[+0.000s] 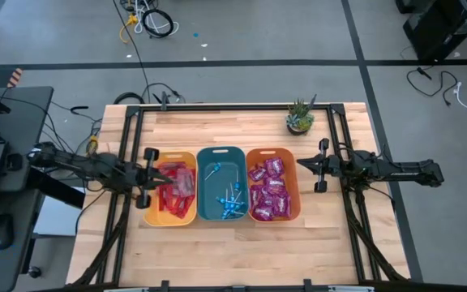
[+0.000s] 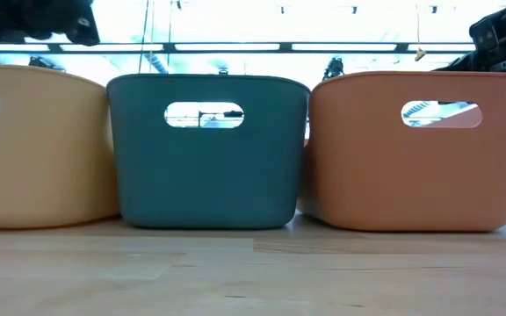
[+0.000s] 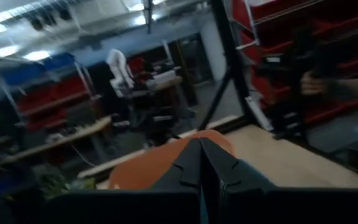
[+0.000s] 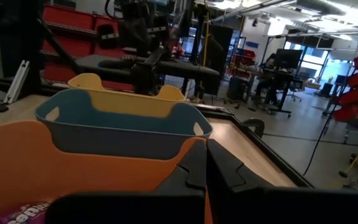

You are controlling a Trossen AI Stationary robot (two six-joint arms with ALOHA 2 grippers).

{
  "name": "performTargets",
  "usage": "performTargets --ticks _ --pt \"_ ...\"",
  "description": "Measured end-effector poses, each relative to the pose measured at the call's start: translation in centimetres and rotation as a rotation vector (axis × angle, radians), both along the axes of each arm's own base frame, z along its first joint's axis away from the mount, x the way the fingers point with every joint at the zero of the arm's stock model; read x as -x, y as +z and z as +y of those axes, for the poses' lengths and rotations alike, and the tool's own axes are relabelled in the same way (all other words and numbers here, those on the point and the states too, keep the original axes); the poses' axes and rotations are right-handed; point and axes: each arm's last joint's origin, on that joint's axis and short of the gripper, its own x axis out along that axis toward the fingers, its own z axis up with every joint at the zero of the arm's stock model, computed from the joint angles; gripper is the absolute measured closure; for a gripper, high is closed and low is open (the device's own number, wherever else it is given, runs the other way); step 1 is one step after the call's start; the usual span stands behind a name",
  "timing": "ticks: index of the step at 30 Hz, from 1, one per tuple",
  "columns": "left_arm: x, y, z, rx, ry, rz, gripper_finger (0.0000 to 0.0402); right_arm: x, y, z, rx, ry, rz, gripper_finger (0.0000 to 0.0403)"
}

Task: Sort candy
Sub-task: Return to Home Position

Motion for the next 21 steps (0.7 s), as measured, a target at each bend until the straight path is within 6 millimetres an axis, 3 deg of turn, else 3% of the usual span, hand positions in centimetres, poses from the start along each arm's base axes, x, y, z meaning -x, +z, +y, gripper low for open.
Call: performTargets --ticks 6,12,21 --pt "1.6 0.7 0.1 0.04 -0.025 0.09 0.0401 0.0 0.0 0.0 0.004 0.0 -0.001 0.0403" --pt "0.9 -3.1 -0.3 0.029 -0.033 0.174 0.0401 0.0 0.0 0.0 -0.004 0.0 -0.005 0.0403" --pt "0.8 -5.8 -0.4 0.003 -0.069 0.174 0.0401 0.0 0.0 0.0 -0.062 0.003 -0.013 0.0403"
